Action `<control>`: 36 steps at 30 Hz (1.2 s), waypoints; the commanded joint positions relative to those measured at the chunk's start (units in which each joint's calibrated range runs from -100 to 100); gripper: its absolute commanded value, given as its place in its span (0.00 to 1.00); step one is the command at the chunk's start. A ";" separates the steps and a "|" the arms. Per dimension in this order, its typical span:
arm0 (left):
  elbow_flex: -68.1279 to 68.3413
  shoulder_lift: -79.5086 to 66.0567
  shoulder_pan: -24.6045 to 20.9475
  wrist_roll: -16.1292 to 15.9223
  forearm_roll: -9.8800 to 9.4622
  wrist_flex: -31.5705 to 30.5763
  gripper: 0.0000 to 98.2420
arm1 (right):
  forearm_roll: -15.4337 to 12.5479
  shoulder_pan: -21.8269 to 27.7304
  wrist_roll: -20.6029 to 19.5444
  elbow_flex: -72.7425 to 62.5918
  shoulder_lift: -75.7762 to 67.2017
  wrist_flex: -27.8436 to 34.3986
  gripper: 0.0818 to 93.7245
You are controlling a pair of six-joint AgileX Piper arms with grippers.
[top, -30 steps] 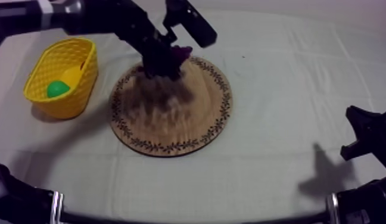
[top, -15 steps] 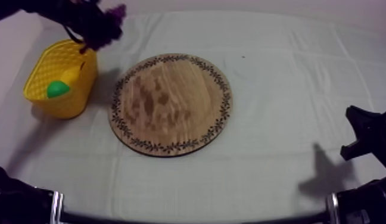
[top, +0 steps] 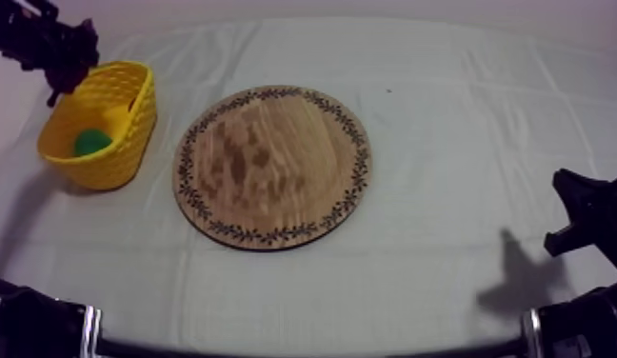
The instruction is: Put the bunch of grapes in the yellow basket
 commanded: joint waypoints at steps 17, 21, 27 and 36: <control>7.49 0.19 -0.65 -1.27 0.66 -0.04 0.70 | 0.01 0.02 0.00 -0.03 -0.01 -0.03 0.00; 6.62 0.81 -0.98 -1.22 0.35 -1.04 0.90 | 0.01 0.02 0.00 -0.03 -0.01 -0.03 0.00; 5.52 1.39 -1.57 -0.86 0.00 -3.71 0.97 | 0.01 0.02 0.00 -0.03 -0.01 -0.03 0.00; 1.70 -1.24 -2.36 1.15 -0.05 -7.11 0.74 | 0.01 0.02 0.00 -0.03 -0.01 -0.03 0.00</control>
